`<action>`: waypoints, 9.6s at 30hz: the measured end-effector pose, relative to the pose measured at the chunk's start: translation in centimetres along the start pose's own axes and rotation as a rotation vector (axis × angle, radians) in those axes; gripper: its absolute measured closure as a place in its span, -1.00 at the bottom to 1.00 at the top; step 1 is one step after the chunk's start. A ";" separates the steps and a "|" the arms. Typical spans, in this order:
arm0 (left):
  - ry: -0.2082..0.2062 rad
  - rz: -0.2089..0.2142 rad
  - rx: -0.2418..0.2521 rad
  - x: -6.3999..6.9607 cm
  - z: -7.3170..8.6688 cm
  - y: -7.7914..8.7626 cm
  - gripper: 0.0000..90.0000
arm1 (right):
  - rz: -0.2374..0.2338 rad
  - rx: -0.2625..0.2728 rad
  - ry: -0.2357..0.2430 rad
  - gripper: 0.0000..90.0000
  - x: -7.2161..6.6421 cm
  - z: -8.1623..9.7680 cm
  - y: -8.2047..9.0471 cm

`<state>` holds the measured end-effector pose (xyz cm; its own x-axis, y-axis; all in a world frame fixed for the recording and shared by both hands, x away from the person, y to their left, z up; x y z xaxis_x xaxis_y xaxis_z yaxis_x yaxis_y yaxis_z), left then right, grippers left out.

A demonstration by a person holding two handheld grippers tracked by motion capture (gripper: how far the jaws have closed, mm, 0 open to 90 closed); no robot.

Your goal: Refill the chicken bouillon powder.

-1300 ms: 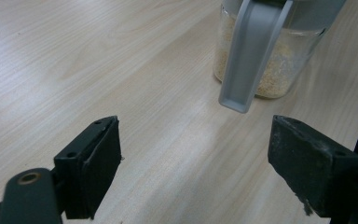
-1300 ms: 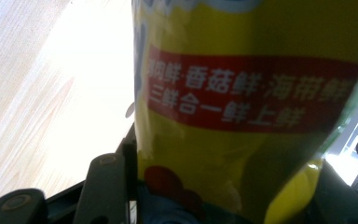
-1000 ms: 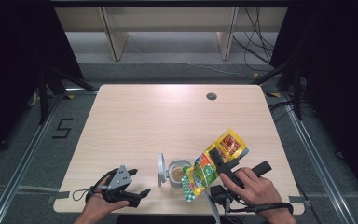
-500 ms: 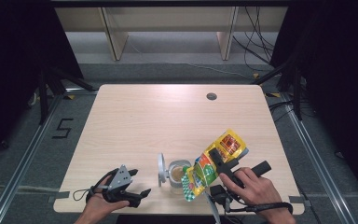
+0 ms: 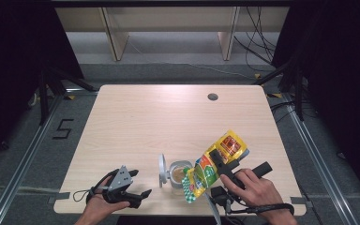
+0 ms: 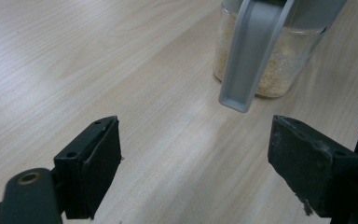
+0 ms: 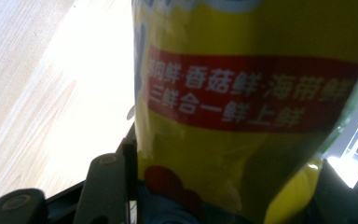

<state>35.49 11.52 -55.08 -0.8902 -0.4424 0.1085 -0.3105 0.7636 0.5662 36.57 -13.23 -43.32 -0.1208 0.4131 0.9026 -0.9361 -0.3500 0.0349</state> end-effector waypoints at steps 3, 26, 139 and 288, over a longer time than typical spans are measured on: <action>0.007 0.001 0.008 0.1 -0.1 -0.1 -0.63 | 0.004 0.020 0.030 0.14 0.2 0.0 -0.2; 0.000 0.001 0.000 0.0 0.0 0.0 -0.63 | 0.003 0.000 -0.017 0.14 0.0 0.1 0.0; 0.026 -0.008 0.020 -0.2 -0.1 0.1 -0.63 | -0.064 0.105 -0.429 0.24 -2.9 0.7 -0.4; 0.007 -0.029 0.055 -0.9 -0.7 0.9 -0.63 | -0.321 -0.224 -1.841 -0.47 -10.6 5.2 0.4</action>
<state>36.21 12.27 -54.05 -0.8784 -0.4678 0.0982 -0.3542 0.7750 0.5233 39.18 -22.12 -50.61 0.3609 -0.9204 0.1505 -0.8865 -0.2885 0.3618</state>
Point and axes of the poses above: each handheld gripper's, and its own axes: y roughly backward along the jaws, z roughly out of its underside, x roughly to its right, the point moved 10 cm from there along -y, roughly forward along the jaws, and after that the axes turned 14 degrees about z, right-handed, at the moved point
